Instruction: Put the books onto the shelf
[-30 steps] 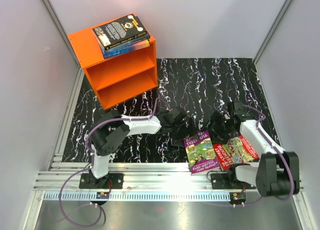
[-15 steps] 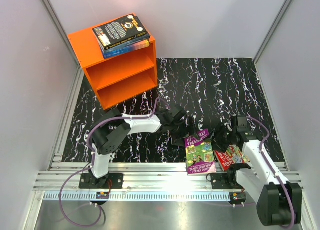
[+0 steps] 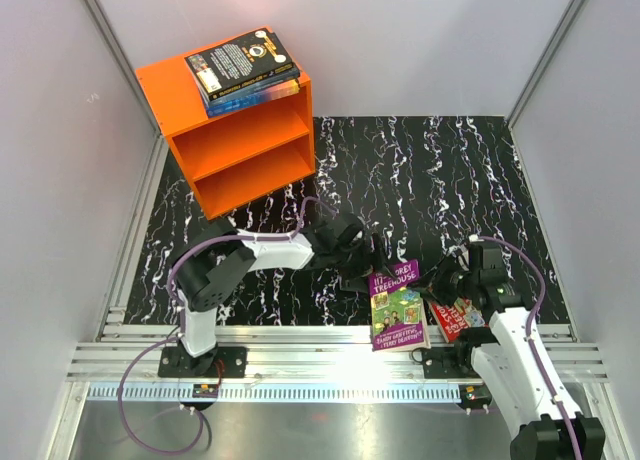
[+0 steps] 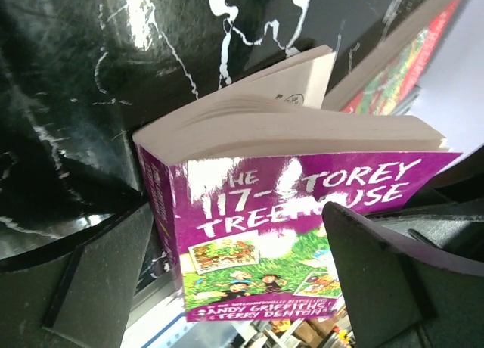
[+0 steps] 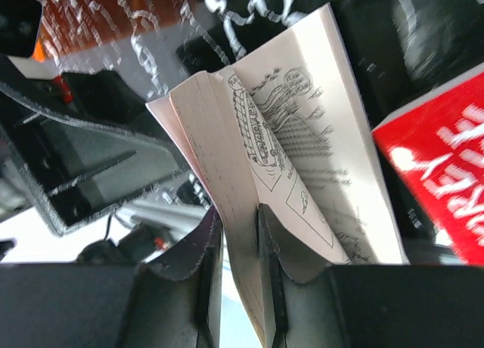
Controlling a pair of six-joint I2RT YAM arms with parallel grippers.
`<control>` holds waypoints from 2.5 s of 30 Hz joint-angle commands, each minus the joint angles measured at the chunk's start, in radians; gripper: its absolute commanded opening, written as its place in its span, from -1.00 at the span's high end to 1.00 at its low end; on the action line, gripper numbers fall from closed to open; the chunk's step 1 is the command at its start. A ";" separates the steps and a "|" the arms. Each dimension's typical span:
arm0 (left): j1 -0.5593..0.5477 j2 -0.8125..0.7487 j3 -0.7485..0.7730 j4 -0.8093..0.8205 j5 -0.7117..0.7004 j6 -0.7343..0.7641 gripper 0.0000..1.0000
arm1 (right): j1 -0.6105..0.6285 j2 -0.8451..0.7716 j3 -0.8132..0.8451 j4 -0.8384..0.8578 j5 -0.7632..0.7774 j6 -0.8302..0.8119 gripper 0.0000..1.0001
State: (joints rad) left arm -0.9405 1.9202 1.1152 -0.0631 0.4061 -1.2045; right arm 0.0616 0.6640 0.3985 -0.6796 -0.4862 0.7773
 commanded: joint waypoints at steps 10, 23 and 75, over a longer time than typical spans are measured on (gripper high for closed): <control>0.175 -0.172 -0.370 0.716 0.191 -0.064 -0.97 | 0.015 0.025 0.246 -0.130 -0.244 0.099 1.00; 0.094 0.030 -0.298 1.076 0.227 -0.258 -0.97 | 0.017 0.005 0.145 0.127 -0.350 0.306 1.00; 0.177 -0.247 -0.088 -0.085 0.195 0.403 1.00 | 0.015 0.255 0.184 0.058 -0.127 -0.056 1.00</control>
State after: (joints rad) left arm -0.7708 1.7622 0.8955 0.3317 0.6579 -1.1408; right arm 0.0826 0.8913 0.4946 -0.5640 -0.7200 0.8257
